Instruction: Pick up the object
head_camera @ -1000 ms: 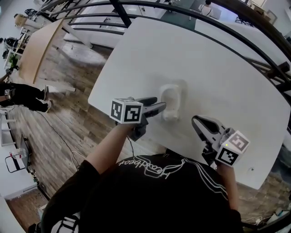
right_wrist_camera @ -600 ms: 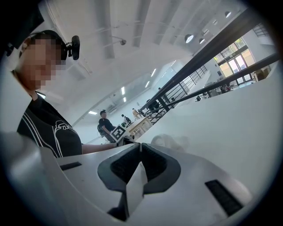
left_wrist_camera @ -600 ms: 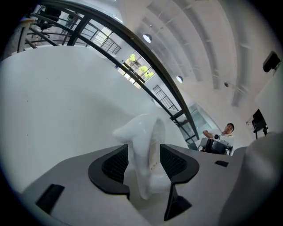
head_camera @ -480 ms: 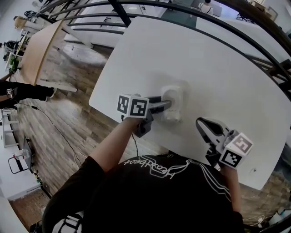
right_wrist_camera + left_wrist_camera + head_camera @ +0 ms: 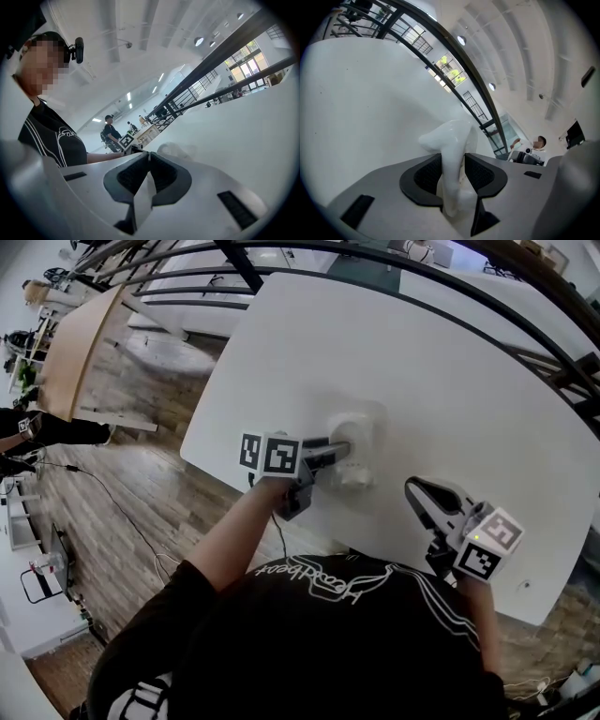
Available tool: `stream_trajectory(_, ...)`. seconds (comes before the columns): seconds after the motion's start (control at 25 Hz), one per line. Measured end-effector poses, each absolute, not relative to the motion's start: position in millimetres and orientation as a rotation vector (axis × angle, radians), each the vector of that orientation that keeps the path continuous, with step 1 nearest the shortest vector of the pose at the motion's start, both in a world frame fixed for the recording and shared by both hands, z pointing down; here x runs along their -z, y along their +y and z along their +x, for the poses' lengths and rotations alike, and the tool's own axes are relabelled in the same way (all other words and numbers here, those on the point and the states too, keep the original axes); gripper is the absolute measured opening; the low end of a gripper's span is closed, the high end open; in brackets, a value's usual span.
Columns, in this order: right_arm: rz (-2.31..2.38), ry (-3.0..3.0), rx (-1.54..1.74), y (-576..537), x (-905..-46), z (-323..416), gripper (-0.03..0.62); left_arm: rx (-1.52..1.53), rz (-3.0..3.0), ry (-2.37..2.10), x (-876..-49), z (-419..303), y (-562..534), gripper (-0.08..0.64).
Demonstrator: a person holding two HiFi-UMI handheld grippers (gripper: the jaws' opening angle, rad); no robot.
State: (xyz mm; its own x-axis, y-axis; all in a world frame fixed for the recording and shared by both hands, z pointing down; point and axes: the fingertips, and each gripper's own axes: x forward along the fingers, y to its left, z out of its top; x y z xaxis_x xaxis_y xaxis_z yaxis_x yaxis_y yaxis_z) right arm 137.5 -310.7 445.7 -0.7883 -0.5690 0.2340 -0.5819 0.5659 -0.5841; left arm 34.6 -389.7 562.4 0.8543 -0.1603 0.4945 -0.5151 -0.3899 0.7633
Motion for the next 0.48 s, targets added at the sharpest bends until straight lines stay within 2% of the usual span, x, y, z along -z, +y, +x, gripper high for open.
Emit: stream_trajectory(0.48,1.016,-2.753,-1.047,-310.5,-449.7,136.3,0.018,-0.388,1.967,-0.48,-559.7,37.0,-385.5,0.138)
